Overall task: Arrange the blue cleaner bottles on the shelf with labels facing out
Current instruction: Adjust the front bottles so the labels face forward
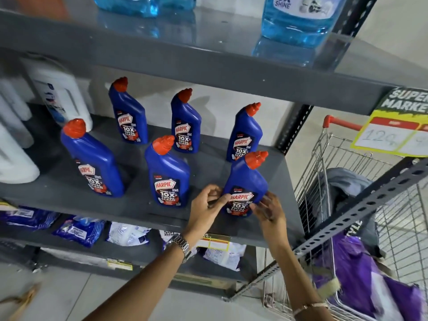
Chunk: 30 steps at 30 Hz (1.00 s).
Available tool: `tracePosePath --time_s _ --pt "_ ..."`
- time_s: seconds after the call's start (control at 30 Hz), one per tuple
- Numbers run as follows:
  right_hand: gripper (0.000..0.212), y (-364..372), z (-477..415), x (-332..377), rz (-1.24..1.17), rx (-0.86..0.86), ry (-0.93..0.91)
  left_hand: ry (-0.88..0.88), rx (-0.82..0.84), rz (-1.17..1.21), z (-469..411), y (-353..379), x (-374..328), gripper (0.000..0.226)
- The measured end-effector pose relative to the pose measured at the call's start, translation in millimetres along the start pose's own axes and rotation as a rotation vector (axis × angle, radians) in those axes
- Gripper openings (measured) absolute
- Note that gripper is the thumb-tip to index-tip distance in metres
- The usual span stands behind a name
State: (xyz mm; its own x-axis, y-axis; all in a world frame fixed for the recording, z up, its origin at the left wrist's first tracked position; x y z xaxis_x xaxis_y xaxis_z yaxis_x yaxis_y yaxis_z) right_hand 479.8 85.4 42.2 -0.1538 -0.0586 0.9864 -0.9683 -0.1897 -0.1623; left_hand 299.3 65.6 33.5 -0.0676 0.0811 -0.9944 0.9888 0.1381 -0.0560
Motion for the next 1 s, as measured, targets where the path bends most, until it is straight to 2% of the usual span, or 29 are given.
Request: tracePosePath --time_s 0.2,0.57,1.0 --pt "0.043 3 14 5 0.010 0.012 -0.004 -0.008 -0.041 -0.005 15 -1 -3 0.018" --pt "0.041 4 19 5 0.071 -0.009 0.008 -0.019 -0.023 0.024 20 0 -2 0.025" --pt "0.042 6 19 1 0.085 -0.024 0.021 -0.048 0.004 0.008 20 1 -1 0.023"
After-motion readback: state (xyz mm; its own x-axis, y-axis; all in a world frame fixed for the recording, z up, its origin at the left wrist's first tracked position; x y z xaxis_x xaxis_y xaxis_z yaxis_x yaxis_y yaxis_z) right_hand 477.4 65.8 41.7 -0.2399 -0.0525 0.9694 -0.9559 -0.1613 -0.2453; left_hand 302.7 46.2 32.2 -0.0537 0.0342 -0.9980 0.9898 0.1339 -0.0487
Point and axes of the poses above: each hand's wrist, its own z-axis away from the middle knuckle, its own y-axis out of the palm, x = y × z, the point moved 4 cm from there along -z, towards the middle knuckle, and after that the axes turned 10 degrees about x, right-handed, at the moved point
